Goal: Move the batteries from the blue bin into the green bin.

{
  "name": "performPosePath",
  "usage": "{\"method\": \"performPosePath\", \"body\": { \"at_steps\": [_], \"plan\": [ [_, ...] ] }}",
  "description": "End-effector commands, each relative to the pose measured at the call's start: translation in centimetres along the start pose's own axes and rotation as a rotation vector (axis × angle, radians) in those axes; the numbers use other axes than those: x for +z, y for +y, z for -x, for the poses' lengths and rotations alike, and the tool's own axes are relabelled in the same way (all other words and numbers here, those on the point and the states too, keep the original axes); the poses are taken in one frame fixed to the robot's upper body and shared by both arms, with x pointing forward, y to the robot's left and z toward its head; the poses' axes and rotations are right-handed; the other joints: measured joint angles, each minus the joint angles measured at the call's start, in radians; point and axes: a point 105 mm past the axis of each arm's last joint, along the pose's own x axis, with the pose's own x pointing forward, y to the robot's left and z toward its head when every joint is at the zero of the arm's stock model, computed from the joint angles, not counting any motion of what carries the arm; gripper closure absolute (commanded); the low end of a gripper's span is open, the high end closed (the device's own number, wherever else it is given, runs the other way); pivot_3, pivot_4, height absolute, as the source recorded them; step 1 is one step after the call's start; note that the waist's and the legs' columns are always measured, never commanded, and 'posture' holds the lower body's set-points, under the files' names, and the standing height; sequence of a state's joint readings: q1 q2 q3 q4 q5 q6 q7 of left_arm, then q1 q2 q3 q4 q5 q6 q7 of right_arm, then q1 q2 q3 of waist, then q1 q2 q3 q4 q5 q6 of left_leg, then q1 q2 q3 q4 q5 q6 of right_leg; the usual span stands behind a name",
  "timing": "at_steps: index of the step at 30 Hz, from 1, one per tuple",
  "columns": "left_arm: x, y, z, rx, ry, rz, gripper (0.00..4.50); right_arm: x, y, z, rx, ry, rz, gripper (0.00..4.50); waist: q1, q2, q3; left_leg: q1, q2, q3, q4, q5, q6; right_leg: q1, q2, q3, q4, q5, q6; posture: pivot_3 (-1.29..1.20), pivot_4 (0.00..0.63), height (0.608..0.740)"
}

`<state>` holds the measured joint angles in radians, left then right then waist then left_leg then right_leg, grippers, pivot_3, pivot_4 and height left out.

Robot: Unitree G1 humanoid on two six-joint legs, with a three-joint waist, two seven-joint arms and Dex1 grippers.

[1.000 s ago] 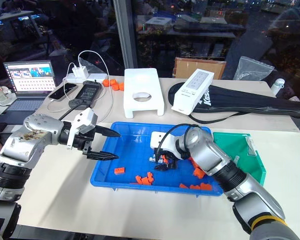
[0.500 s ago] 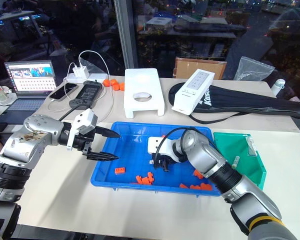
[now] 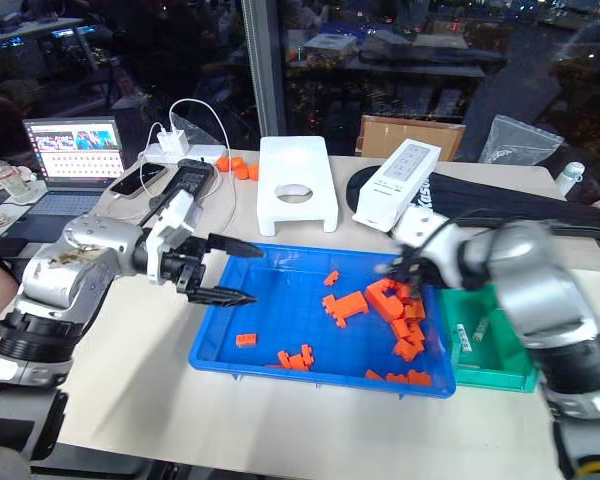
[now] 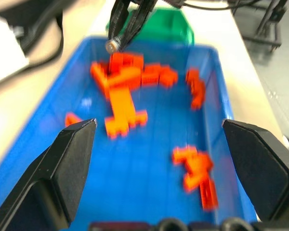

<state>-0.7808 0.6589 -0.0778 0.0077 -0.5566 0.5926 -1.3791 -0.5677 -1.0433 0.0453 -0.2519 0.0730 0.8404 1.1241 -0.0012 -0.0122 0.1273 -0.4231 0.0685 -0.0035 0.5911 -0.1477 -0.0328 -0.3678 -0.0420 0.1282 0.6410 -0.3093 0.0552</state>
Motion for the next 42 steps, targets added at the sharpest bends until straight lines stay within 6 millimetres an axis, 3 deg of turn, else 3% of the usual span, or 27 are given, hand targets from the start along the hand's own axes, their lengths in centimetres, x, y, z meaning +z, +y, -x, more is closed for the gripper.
{"method": "performPosePath", "body": {
  "at_steps": [1, 8, 10, 12, 22, 26, 31, 36, 39, 42],
  "plan": [
    [3.0, 0.2, -0.3, -0.01, -0.108, -0.044, 0.0, -2.0, -0.9, 1.9, -0.085, 0.047, -0.049, 4.28, -0.013, 0.0, 0.0, 0.001, 0.0, 0.0, 0.0, 0.0, 0.0, 0.0, 0.0, 0.0, 0.0, 0.0, 0.0, 0.0, 0.15, 0.731],
    [2.2, 0.6, -1.3, -0.024, -0.073, -0.05, 0.0, -4.9, 0.2, 1.4, -0.106, 0.123, -0.084, 4.28, -0.04, 0.003, -0.001, 0.002, 0.0, 0.0, 0.001, 0.0, 0.0, 0.001, 0.0, 0.001, 0.001, -0.001, 0.002, 0.0, 0.15, 0.731],
    [2.2, 0.5, -1.6, -0.03, -0.071, -0.056, 0.0, -5.7, -0.3, 1.4, -0.148, 0.148, -0.099, 4.28, -0.04, 0.003, -0.001, 0.002, 0.0, 0.0, 0.001, 0.0, 0.0, 0.001, 0.0, 0.001, 0.001, -0.001, 0.002, 0.0, 0.15, 0.731],
    [2.3, 0.5, -1.7, -0.03, -0.074, -0.057, 0.0, -6.1, -0.9, 1.6, -0.186, 0.162, -0.109, 3.26, -0.04, 0.003, -0.001, 0.002, 0.0, 0.0, 0.001, 0.0, 0.0, 0.002, 0.0, 0.001, 0.001, -0.001, 0.003, 0.0, 0.15, 0.731],
    [2.2, 1.7, -0.7, 0.075, -0.065, -0.073, 0.0, -5.5, -1.9, 2.9, -0.2, 0.129, -0.124, 0.02, -0.038, 0.003, -0.001, 0.002, 0.0, 0.0, 0.001, 0.0, 0.0, 0.002, 0.0, 0.001, 0.0, -0.001, 0.002, 0.0, 0.15, 0.731],
    [1.8, 2.3, 0.6, 0.177, -0.024, -0.12, 0.0, -2.7, -3.4, 4.5, -0.254, -0.044, -0.112, 0.02, -0.043, 0.004, -0.001, 0.002, 0.0, 0.0, 0.001, 0.0, 0.0, 0.002, 0.0, 0.001, 0.0, -0.001, 0.002, 0.0, 0.15, 0.731],
    [1.8, 4.3, 3.0, 0.424, -0.045, -0.143, 0.0, 0.1, -3.0, 5.8, -0.323, -0.296, -0.105, 0.02, -0.039, 0.002, 0.0, 0.004, 0.0, -0.001, 0.0, 0.0, 0.0, 0.006, 0.0, 0.0, -0.001, -0.001, 0.002, 0.0, 0.15, 0.731],
    [0.1, 3.8, 5.4, 0.562, 0.0, -0.139, 0.0, 2.0, 2.0, 5.4, -0.148, -0.381, -0.154, 0.02, -0.037, 0.002, 0.0, 0.005, 0.0, -0.002, 0.0, 0.0, 0.0, 0.008, 0.0, -0.001, -0.001, 0.0, 0.001, 0.0, 0.15, 0.731],
    [-1.6, 3.3, 6.6, 0.624, 0.036, -0.112, 0.0, 1.3, 4.3, 4.8, -0.04, -0.36, -0.209, 0.02, -0.035, 0.001, 0.0, 0.006, 0.0, -0.002, 0.0, 0.0, 0.0, 0.01, 0.0, -0.001, -0.002, 0.0, 0.0, 0.0, 0.15, 0.731],
    [-3.4, 2.7, 7.2, 0.636, 0.047, 0.011, 0.0, 0.2, 4.8, 4.0, -0.051, -0.321, -0.242, 0.02, -0.032, -0.001, 0.001, 0.008, 0.0, -0.002, 0.0, 0.0, 0.0, 0.013, -0.001, -0.002, -0.003, -0.001, 0.001, 0.0, 0.15, 0.731]
  ]
}}
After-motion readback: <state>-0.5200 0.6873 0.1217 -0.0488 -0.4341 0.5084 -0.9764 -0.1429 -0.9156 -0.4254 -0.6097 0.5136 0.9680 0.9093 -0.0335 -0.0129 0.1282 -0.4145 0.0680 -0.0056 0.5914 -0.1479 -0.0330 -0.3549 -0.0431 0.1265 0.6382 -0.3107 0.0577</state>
